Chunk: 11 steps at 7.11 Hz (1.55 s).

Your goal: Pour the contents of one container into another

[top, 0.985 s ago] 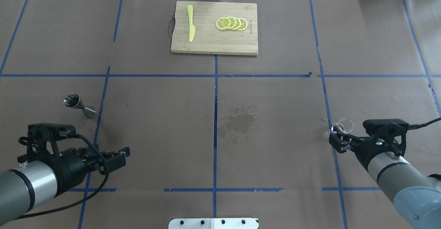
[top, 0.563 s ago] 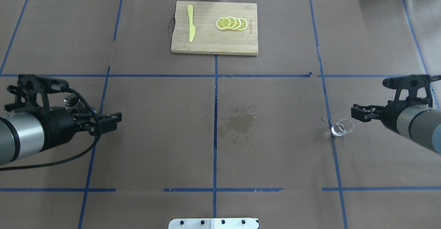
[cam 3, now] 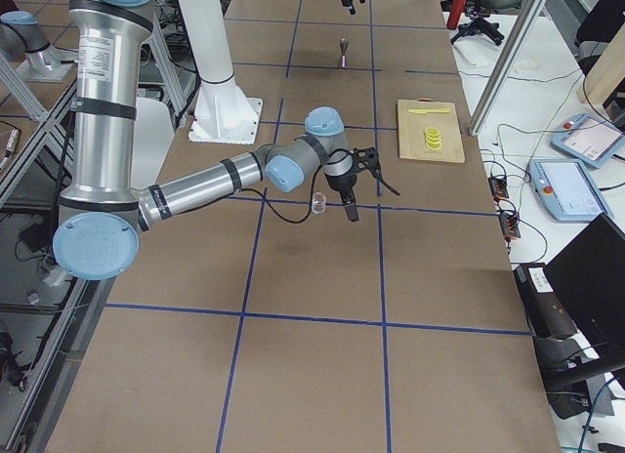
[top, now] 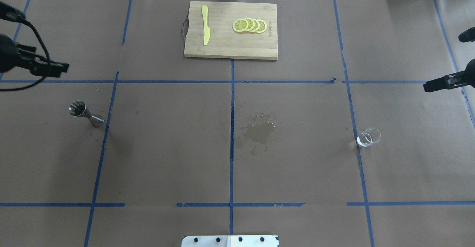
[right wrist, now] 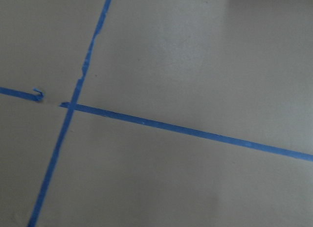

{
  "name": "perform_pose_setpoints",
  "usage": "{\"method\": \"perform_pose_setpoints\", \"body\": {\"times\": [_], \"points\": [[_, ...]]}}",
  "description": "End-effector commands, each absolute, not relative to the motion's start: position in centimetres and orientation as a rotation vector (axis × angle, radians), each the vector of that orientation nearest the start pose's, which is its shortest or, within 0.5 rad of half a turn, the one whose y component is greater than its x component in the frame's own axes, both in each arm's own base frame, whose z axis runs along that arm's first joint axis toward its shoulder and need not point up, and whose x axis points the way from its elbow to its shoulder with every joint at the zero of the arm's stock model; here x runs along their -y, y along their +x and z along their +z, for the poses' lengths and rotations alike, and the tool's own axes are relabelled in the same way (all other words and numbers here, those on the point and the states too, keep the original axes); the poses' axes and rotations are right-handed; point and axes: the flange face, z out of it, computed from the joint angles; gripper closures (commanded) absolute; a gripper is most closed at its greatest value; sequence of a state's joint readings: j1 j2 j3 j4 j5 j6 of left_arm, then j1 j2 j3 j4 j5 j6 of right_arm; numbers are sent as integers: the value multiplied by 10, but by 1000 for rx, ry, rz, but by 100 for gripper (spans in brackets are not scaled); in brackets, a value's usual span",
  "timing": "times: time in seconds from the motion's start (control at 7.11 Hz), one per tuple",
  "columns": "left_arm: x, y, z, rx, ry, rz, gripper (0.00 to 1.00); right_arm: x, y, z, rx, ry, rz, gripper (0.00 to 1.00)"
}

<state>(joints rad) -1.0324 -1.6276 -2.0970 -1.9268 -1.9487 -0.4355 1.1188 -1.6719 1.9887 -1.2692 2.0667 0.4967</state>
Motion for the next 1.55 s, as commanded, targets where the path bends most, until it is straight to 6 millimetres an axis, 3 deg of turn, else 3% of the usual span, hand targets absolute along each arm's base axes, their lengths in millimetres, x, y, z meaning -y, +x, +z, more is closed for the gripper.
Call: {"method": "perform_pose_setpoints", "body": {"times": [0.0,0.28,0.42,0.56,0.7,0.84,0.99,1.27,1.41], "points": [[526,93,432,-629,605,374,0,469,-84,507,650,196,-257,0],[546,43,502,-538,489,423,0,488,-52,500,600,103,-349,0],[548,13,534,-555,428,429,0,486,-32,507,613,101,-369,0],[545,-18,565,-606,389,437,0,484,-16,519,679,90,-355,0],[538,-41,584,-647,373,410,0,480,1,546,745,70,-349,0],[521,-43,605,-655,337,396,0,480,17,563,754,72,-356,0],[505,-44,620,-665,312,384,0,485,18,562,751,70,-343,0],[498,-44,631,-675,293,375,0,494,18,556,745,50,-247,0],[493,-44,637,-677,281,369,0,477,29,583,748,15,-209,0]]}}
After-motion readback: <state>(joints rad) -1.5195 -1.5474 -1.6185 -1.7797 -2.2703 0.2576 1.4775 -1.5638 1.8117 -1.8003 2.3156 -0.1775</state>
